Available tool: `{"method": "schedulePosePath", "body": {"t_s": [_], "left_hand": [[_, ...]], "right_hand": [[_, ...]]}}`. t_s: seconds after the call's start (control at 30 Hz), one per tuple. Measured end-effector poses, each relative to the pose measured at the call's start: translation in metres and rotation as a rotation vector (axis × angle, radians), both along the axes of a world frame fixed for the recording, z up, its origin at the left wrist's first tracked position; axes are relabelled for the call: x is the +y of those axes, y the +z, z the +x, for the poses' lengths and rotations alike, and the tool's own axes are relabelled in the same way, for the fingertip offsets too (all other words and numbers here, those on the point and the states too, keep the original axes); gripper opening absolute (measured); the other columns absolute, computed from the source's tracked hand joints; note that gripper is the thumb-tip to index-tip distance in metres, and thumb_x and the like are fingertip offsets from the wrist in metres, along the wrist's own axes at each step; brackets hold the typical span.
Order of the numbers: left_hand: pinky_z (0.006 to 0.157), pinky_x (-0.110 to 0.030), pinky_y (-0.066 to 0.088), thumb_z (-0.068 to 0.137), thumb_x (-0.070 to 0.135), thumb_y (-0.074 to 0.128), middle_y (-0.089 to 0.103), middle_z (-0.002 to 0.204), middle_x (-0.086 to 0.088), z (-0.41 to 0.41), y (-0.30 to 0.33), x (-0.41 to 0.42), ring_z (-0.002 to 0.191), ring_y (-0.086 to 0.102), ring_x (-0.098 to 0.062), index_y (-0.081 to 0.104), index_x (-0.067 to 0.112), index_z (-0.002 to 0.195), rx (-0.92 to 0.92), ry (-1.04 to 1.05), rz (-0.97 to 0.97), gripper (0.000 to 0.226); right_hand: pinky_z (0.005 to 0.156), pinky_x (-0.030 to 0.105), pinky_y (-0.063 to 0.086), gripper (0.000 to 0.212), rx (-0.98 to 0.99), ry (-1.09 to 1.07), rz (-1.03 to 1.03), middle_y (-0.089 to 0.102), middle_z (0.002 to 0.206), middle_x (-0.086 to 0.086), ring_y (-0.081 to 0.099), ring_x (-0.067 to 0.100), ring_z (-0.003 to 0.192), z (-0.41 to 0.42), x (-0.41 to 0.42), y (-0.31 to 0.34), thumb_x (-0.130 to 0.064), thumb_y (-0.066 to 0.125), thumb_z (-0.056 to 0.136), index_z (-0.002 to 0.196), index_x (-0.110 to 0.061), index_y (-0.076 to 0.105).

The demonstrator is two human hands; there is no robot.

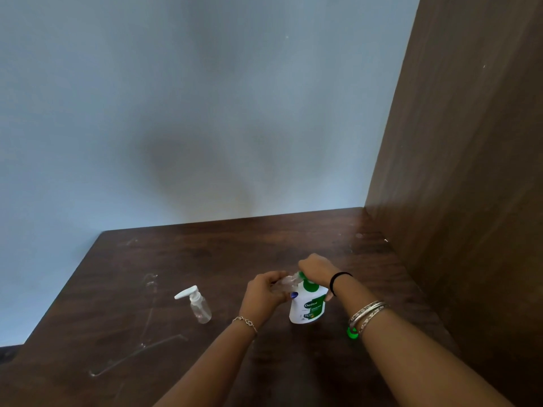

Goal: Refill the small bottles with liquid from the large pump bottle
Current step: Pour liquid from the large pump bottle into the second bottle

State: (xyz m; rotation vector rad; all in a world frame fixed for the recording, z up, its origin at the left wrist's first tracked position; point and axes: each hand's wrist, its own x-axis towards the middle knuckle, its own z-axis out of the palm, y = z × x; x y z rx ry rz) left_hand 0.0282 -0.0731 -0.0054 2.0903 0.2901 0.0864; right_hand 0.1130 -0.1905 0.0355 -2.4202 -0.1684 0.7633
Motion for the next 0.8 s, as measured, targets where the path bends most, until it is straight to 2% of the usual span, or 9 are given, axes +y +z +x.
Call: {"method": "schedulePosePath", "body": {"t_s": [0.1, 0.27, 0.37, 0.43, 0.5, 0.57, 0.67, 0.73, 0.8], "left_hand": [[0.063, 0.004, 0.039, 0.070, 0.010, 0.075, 0.068, 0.105, -0.003, -0.001, 0.000, 0.001, 0.089, 0.056, -0.003, 0.062, 0.010, 0.114, 0.001, 0.001, 0.010, 0.046], [0.067, -0.002, 0.039, 0.071, 0.017, 0.076, 0.063, 0.095, 0.007, -0.002, 0.005, -0.002, 0.091, 0.056, -0.003, 0.062, 0.013, 0.114, 0.003, -0.023, -0.003, 0.045], [0.062, 0.005, 0.038, 0.071, 0.015, 0.075, 0.063, 0.096, 0.005, -0.002, 0.005, -0.002, 0.092, 0.058, -0.005, 0.063, 0.013, 0.113, 0.004, -0.017, -0.001, 0.044], [0.060, 0.007, 0.037, 0.072, 0.012, 0.073, 0.064, 0.097, 0.004, -0.003, 0.004, -0.001, 0.091, 0.058, -0.005, 0.063, 0.012, 0.113, 0.006, -0.002, 0.015, 0.043], [0.059, 0.007, 0.037, 0.072, 0.011, 0.073, 0.062, 0.094, 0.006, -0.004, 0.004, 0.001, 0.090, 0.057, -0.005, 0.063, 0.011, 0.113, 0.010, 0.005, 0.015, 0.042], [0.061, 0.004, 0.038, 0.072, 0.013, 0.074, 0.062, 0.093, 0.007, -0.003, 0.005, 0.000, 0.094, 0.060, -0.008, 0.063, 0.012, 0.113, 0.009, -0.005, 0.019, 0.043], [0.073, -0.010, 0.039, 0.071, 0.017, 0.075, 0.066, 0.100, 0.003, -0.002, 0.007, -0.003, 0.092, 0.058, -0.004, 0.062, 0.013, 0.114, 0.020, -0.017, 0.006, 0.046], [0.077, -0.013, 0.039, 0.071, 0.016, 0.075, 0.067, 0.103, 0.001, -0.002, 0.007, -0.003, 0.091, 0.056, -0.003, 0.062, 0.013, 0.115, 0.024, -0.018, 0.009, 0.046], [0.073, -0.009, 0.039, 0.070, 0.016, 0.075, 0.068, 0.106, -0.001, -0.001, 0.005, -0.001, 0.090, 0.056, -0.002, 0.062, 0.013, 0.115, 0.021, -0.018, 0.030, 0.047]], "right_hand": [[0.069, 0.031, 0.037, 0.030, -0.022, -0.027, -0.015, 0.051, 0.089, 0.015, 0.049, 0.026, 0.081, 0.003, 0.002, -0.008, -0.016, 0.041, 0.090, 0.061, -0.011, 0.041], [0.049, 0.031, 0.040, 0.024, 0.068, -0.009, 0.069, 0.046, 0.072, 0.008, 0.046, 0.020, 0.061, -0.002, -0.007, 0.010, -0.021, 0.038, 0.093, 0.083, -0.004, 0.051], [0.056, 0.029, 0.039, 0.030, -0.002, -0.019, 0.040, 0.042, 0.067, 0.005, 0.043, 0.017, 0.059, 0.000, -0.003, 0.002, -0.018, 0.039, 0.092, 0.064, -0.008, 0.044], [0.066, 0.031, 0.040, 0.031, -0.056, -0.043, 0.013, 0.043, 0.067, 0.004, 0.048, 0.022, 0.068, 0.002, 0.000, -0.009, -0.019, 0.041, 0.090, 0.060, -0.012, 0.041], [0.070, 0.033, 0.040, 0.030, -0.059, -0.036, 0.009, 0.045, 0.069, 0.005, 0.049, 0.025, 0.076, 0.004, 0.002, -0.014, -0.021, 0.042, 0.088, 0.060, -0.013, 0.042], [0.068, 0.033, 0.041, 0.028, -0.040, -0.018, 0.027, 0.047, 0.072, 0.006, 0.049, 0.024, 0.074, 0.000, -0.001, -0.005, -0.023, 0.043, 0.089, 0.064, -0.012, 0.045], [0.052, 0.028, 0.038, 0.023, 0.017, -0.015, 0.065, 0.045, 0.069, 0.004, 0.046, 0.017, 0.061, -0.001, -0.006, 0.004, -0.022, 0.041, 0.093, 0.082, -0.005, 0.051], [0.052, 0.029, 0.038, 0.023, 0.002, 0.000, 0.046, 0.044, 0.069, 0.004, 0.046, 0.018, 0.061, 0.000, -0.005, 0.000, -0.020, 0.041, 0.092, 0.076, -0.006, 0.050], [0.062, 0.032, 0.040, 0.029, -0.055, -0.007, 0.027, 0.048, 0.072, 0.007, 0.051, 0.025, 0.071, 0.003, -0.001, -0.009, -0.019, 0.042, 0.090, 0.062, -0.011, 0.045]]}}
